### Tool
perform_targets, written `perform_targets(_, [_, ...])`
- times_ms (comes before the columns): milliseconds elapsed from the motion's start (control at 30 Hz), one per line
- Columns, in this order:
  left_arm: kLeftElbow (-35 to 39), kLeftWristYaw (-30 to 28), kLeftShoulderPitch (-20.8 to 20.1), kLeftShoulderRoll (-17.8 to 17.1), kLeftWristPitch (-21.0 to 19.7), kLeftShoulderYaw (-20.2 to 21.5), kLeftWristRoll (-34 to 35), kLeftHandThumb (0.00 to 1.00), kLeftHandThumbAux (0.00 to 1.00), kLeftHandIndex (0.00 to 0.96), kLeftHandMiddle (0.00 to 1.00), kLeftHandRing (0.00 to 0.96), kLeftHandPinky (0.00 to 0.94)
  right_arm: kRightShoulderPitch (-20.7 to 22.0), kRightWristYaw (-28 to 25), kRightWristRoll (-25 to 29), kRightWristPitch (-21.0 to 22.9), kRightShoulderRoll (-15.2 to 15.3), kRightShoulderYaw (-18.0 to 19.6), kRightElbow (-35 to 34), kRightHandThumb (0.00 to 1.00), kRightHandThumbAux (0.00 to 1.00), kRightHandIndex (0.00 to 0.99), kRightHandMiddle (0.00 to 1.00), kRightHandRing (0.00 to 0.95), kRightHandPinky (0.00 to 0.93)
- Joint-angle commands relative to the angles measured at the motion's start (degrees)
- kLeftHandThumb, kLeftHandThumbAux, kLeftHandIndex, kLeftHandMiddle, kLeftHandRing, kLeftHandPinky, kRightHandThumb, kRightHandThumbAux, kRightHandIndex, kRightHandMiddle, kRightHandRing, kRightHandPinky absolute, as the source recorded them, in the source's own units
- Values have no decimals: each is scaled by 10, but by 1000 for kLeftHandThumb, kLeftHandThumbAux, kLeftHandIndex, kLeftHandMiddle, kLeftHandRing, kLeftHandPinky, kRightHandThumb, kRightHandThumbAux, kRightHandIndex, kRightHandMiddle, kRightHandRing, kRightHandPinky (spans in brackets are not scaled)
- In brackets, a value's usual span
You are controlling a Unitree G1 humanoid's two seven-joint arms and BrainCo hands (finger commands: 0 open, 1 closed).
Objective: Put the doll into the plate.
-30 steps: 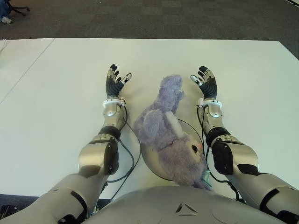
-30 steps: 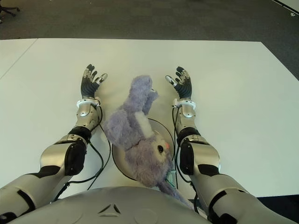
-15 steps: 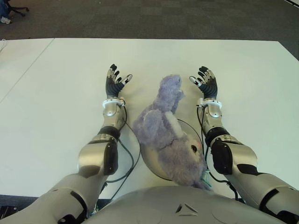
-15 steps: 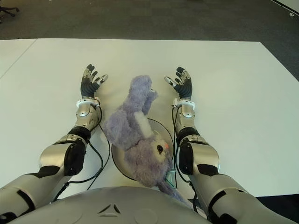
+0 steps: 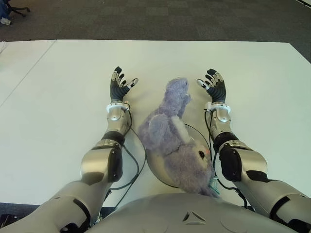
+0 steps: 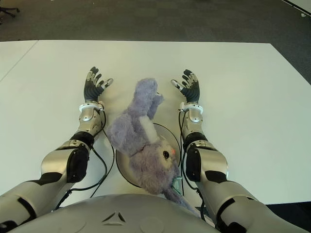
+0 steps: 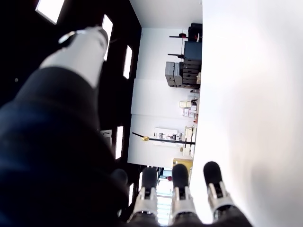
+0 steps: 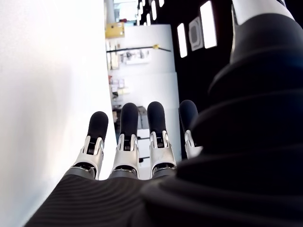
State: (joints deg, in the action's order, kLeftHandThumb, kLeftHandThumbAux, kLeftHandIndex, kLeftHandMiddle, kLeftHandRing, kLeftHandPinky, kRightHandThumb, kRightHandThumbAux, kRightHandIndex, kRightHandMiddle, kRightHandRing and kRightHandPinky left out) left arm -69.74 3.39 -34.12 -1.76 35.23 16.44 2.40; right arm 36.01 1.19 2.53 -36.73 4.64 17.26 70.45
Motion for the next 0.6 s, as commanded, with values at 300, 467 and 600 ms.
perform_targets(300, [-52,5,85,10,-48,-5,-2,2,869,56,72,82,124,-89,11,3,34,-37,-1,50,0,803,170,170,150,152])
perform_targets(467, [-52,5,85,10,-47,-6,-2,9,877,58,74,84,124,-90,14,1,33,-37,-4,50,0,796,170,167,148,149])
perform_targets(600, [-52,5,85,10,-46,-8,-2,15,877,59,74,84,125,-90,15,1,34,-37,-6,50,0,794,170,167,148,149])
